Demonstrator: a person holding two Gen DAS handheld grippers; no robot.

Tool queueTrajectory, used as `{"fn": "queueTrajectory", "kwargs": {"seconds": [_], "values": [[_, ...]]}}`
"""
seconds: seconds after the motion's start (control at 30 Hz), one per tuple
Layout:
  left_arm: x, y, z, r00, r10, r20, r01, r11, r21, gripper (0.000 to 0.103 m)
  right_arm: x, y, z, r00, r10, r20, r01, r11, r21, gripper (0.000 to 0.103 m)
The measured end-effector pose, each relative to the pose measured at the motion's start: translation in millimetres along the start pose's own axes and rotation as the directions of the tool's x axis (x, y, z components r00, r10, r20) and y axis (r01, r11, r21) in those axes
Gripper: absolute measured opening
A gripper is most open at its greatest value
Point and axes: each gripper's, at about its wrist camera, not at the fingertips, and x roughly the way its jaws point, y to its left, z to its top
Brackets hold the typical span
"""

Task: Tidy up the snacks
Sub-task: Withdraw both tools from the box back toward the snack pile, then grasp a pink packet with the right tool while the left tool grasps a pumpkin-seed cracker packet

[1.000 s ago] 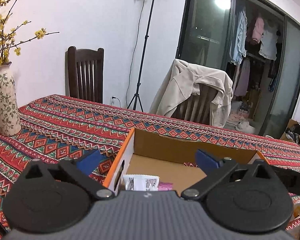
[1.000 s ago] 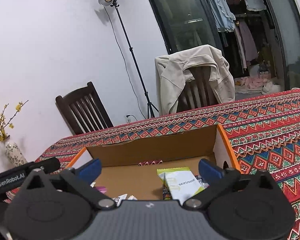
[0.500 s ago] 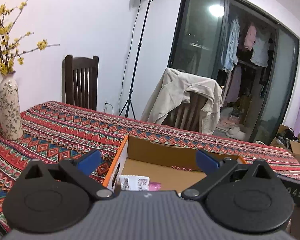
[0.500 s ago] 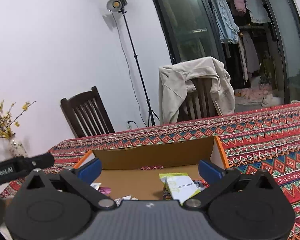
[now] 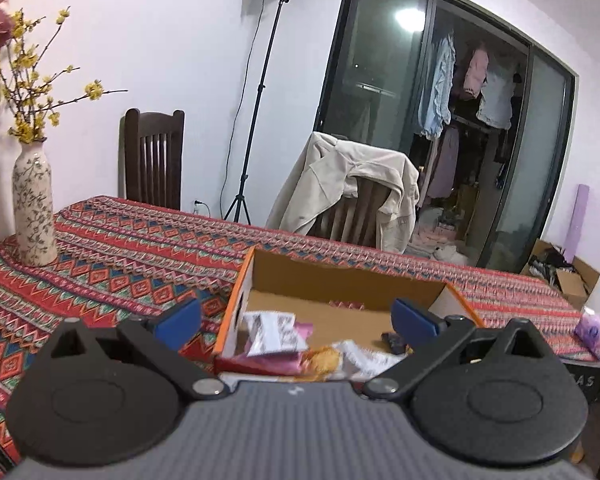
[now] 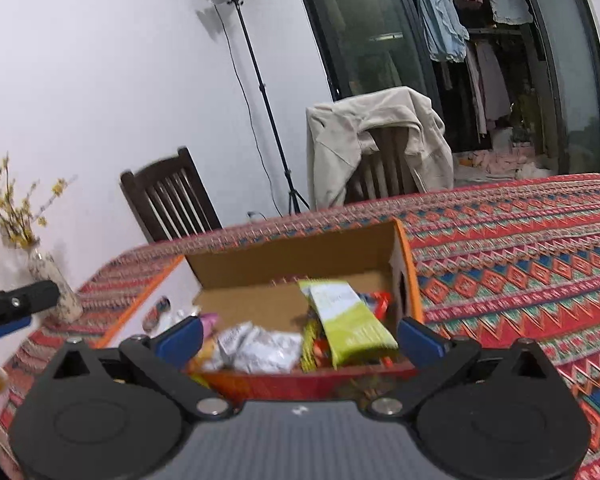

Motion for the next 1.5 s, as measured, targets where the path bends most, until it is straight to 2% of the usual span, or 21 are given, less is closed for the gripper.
{"fn": "queueTrajectory", "kwargs": {"seconds": [0.1,0.33,0.53,0.7,0.93,1.07,1.23,1.33,1.5], "values": [[-9,7,-13,1.0,0.009,-0.006,-0.009,1.0,0.014,0.103,-10,5,-11,1.0,0.003,-0.014,-0.004,0.999,-0.047,0.103],[-20,26,-43,0.998,0.035,-0.043,-0.035,0.999,0.019,0.103,-32,20,-41,0.999,-0.046,-0.003,0.045,0.985,-0.166,0.103],[-9,34,-60,0.995,0.035,-0.098,-0.035,0.999,0.001,0.103,-33,17,-63,0.995,-0.093,-0.02,0.088,0.982,-0.168,0.103],[-4,28,-66,0.997,0.038,-0.063,-0.036,0.999,0.031,0.103,-35,8,-70,0.995,-0.095,-0.024,0.091,0.986,-0.139,0.103],[3,28,-71,0.999,0.022,-0.047,-0.021,0.999,0.031,0.103,-23,1,-69,0.991,-0.117,-0.068,0.107,0.985,-0.136,0.103],[3,32,-72,0.999,0.012,-0.042,-0.011,1.0,0.012,0.103,-20,0,-67,0.991,-0.1,-0.088,0.088,0.988,-0.128,0.103],[5,36,-72,0.999,0.012,-0.049,-0.013,1.0,-0.007,0.103,-20,16,-67,0.993,-0.054,-0.101,0.037,0.987,-0.158,0.103],[4,36,-73,0.999,0.015,-0.044,-0.015,1.0,-0.009,0.103,-13,28,-62,0.994,-0.053,-0.1,0.034,0.982,-0.186,0.103],[4,37,-74,0.999,0.012,-0.045,-0.013,1.0,-0.016,0.103,10,35,-51,0.988,-0.047,-0.148,0.022,0.985,-0.172,0.103]]}}
